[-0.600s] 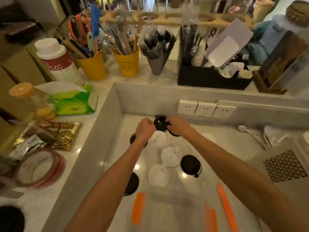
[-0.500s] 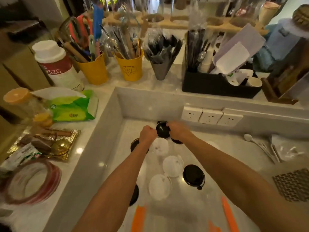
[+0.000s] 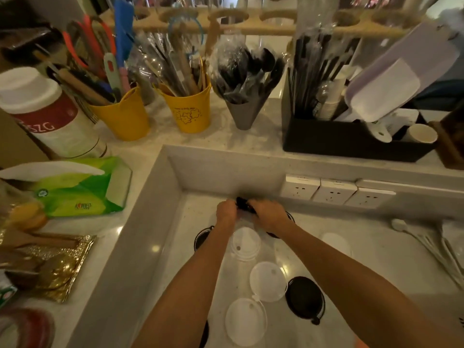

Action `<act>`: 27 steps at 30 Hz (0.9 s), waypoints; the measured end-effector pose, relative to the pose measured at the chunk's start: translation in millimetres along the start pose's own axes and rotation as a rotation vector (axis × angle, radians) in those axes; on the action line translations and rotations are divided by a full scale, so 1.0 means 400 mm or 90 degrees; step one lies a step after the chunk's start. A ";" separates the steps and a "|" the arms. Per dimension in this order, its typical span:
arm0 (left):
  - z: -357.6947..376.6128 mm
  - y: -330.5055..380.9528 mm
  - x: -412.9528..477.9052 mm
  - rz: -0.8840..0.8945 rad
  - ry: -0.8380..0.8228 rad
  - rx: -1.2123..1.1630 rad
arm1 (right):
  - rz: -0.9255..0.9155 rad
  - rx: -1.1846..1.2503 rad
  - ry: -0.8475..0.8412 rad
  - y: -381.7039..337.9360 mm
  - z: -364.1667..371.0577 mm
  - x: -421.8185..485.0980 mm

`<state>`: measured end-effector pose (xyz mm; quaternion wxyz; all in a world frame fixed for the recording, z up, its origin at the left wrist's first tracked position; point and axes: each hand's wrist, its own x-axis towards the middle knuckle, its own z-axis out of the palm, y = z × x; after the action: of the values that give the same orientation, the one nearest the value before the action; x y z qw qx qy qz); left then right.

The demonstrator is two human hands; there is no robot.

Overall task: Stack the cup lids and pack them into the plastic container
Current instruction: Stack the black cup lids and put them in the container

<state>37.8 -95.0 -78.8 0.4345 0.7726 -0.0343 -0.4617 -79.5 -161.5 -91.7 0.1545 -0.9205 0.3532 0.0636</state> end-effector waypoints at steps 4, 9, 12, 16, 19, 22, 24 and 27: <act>-0.017 -0.029 -0.063 0.119 0.077 -0.051 | 0.164 0.582 0.090 -0.012 -0.039 -0.045; -0.050 -0.056 -0.146 0.166 -0.162 -0.311 | 0.246 1.294 -0.029 -0.071 -0.083 -0.139; -0.084 -0.062 -0.154 0.084 -0.252 -0.442 | 0.243 1.288 -0.095 -0.122 -0.082 -0.171; -0.118 -0.062 -0.145 0.095 -0.232 -0.465 | 0.181 0.801 -0.115 -0.154 -0.097 -0.158; -0.159 -0.066 -0.124 0.049 -0.228 -0.535 | 0.198 0.443 0.000 -0.099 -0.096 -0.132; -0.198 -0.086 -0.115 0.024 -0.241 -0.549 | 0.184 0.068 -0.072 -0.010 -0.053 -0.121; -0.217 -0.096 -0.117 0.010 -0.254 -0.557 | 0.172 -0.049 -0.140 0.023 -0.017 -0.129; -0.232 -0.106 -0.121 0.013 -0.261 -0.561 | 0.174 -0.044 -0.126 0.049 0.015 -0.137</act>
<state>64.2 12.6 -57.3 0.7093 0.4076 0.0719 -0.5706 -133.3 -138.7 -89.9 0.1470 -0.8579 0.4558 0.1862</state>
